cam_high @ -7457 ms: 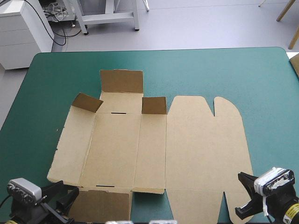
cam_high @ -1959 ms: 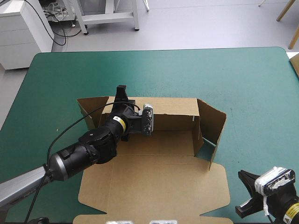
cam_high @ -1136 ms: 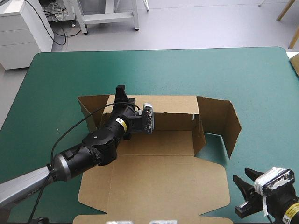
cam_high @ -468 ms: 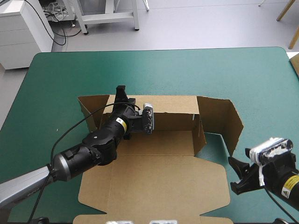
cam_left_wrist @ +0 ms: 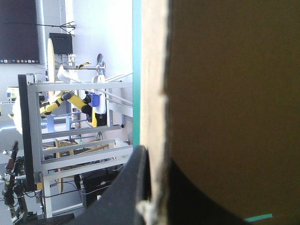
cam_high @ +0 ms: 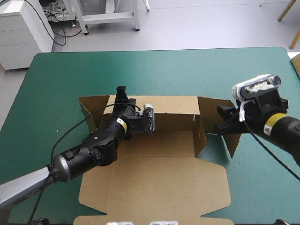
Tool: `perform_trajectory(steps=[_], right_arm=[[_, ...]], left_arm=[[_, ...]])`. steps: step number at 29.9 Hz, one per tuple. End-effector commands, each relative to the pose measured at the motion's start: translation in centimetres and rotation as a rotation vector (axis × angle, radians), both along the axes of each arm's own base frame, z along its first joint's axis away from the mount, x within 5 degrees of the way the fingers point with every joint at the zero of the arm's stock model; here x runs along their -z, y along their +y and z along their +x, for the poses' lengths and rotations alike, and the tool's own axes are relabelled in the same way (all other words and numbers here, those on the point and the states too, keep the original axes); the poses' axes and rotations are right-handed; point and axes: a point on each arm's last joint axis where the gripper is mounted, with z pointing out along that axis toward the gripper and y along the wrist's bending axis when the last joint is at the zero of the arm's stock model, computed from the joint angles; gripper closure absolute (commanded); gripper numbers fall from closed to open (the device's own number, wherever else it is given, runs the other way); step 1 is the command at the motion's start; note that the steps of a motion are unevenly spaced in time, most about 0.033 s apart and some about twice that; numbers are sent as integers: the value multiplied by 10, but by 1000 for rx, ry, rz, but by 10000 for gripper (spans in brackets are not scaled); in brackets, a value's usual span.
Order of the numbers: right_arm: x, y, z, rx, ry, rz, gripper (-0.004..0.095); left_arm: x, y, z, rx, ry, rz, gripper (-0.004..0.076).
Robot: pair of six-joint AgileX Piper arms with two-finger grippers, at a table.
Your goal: Fold the box
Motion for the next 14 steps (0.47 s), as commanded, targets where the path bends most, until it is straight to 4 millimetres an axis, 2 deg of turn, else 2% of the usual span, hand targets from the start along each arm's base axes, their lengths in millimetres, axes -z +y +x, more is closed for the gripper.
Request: perform_trajectory(steps=[1, 7, 14], right_arm=[[-20, 5, 23, 66, -43, -31, 402], [-23, 17, 71, 160, 21, -76, 428], [-10, 7, 133, 183, 147, -38, 467]], left_arm=[[-10, -1, -3, 16, -10, -50, 731], [-10, -1, -3, 16, -10, -50, 731], [-10, -2, -3, 18, -10, -51, 731]])
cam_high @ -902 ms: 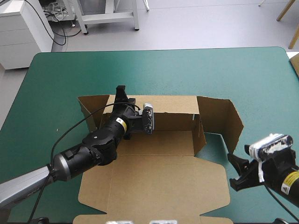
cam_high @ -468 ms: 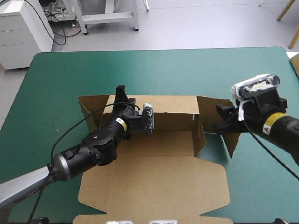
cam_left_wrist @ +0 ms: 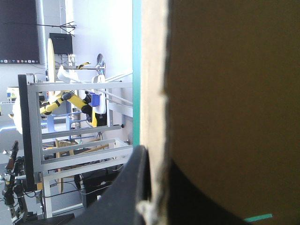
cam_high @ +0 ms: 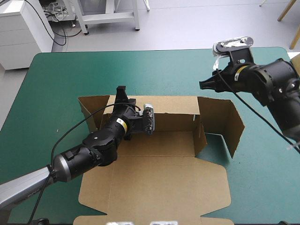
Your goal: Fold the box
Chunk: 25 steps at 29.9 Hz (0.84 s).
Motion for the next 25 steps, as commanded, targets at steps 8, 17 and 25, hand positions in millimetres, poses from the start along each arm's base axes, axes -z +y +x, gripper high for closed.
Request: perform_trajectory(steps=[8, 17, 25], right_arm=[[31, -19, 70, -91, 174, 37, 413], [56, -13, 93, -139, 241, 9, 384], [62, -12, 92, -172, 258, -4, 384]], left_arm=[[-10, -2, -3, 19, -10, -52, 731], [-10, -2, -3, 18, -9, -54, 731], [-10, -3, -3, 24, -8, -57, 731]])
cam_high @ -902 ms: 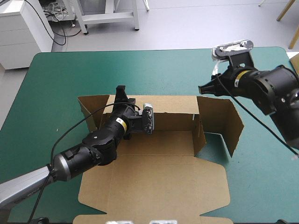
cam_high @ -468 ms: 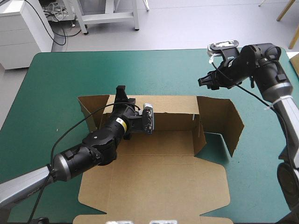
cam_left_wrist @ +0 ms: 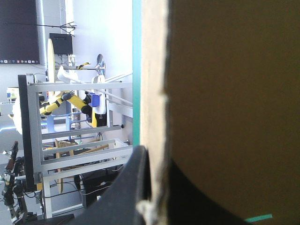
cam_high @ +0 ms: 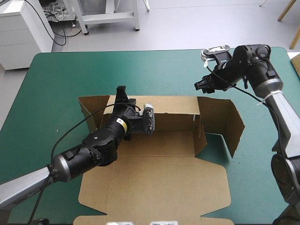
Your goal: Fold the box
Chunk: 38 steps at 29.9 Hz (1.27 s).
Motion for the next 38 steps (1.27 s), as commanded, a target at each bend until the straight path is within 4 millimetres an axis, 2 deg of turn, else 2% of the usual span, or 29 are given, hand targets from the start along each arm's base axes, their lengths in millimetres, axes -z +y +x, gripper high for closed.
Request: perform_trajectory(steps=[1, 6, 13, 20, 28, 34, 38], right_arm=[[-19, -4, -9, -20, -75, 12, 384], [-10, -2, -19, -55, -37, 28, 385], [-20, -2, -39, -88, -55, 68, 398], [-6, -3, -57, -115, -4, 64, 398], [-6, -2, -81, -160, -19, 119, 399], [6, -2, -99, -189, -18, 148, 403], [13, 1, -113, -250, -28, 189, 444]], left_arm=[[-10, -3, -3, 24, -8, -57, 731], [-10, -4, -3, 23, -4, -79, 731], [-5, -6, -1, 19, 7, -73, 731], [-4, -7, -1, 26, 4, -71, 731], [-4, -7, -1, 28, 3, -70, 731], [-4, -7, -1, 28, 3, -70, 731], [-4, -7, -1, 28, 3, -70, 731]])
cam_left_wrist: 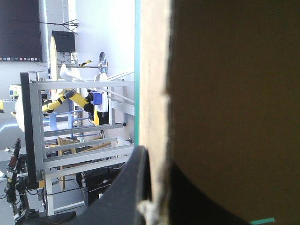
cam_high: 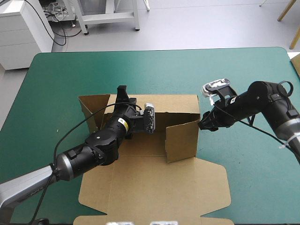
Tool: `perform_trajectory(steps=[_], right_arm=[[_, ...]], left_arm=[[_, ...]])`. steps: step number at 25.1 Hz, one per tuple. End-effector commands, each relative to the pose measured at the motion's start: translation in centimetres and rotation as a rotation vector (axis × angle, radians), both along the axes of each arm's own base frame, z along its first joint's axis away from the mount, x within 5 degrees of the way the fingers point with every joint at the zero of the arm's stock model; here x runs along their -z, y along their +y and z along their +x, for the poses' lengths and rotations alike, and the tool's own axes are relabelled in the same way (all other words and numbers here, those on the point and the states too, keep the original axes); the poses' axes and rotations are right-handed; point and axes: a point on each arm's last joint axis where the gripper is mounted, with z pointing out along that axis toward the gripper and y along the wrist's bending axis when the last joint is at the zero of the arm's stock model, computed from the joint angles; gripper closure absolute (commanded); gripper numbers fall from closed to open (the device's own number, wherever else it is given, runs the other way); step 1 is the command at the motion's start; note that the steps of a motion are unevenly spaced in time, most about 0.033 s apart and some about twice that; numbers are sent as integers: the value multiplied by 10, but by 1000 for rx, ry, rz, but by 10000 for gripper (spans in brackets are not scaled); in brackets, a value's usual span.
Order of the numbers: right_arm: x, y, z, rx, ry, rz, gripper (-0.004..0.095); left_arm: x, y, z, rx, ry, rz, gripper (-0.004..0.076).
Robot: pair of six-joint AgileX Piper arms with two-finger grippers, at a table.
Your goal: Fold the box
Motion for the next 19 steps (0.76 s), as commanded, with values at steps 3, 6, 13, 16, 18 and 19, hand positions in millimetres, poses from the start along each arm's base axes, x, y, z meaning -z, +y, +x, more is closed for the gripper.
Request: perform_trajectory(steps=[3, 6, 13, 16, 18, 19], right_arm=[[-13, 4, -19, -38, -111, 127, 444], [-15, 9, -26, -61, -126, 165, 444], [-22, 27, -37, -129, -182, 163, 446], [-19, 31, -35, -38, -207, 66, 447], [-16, 37, -37, -10, -224, 27, 448], [-14, 43, -37, 7, -253, 19, 448]], left_arm=[[-9, -4, -4, 35, 4, -71, 731], [-9, -5, -4, 38, 4, -73, 731], [-9, -5, -4, 39, 4, -74, 731], [-9, -5, -4, 39, 4, -74, 731], [-9, -5, -4, 40, 4, -74, 731], [-9, -5, -4, 40, 4, -74, 731]])
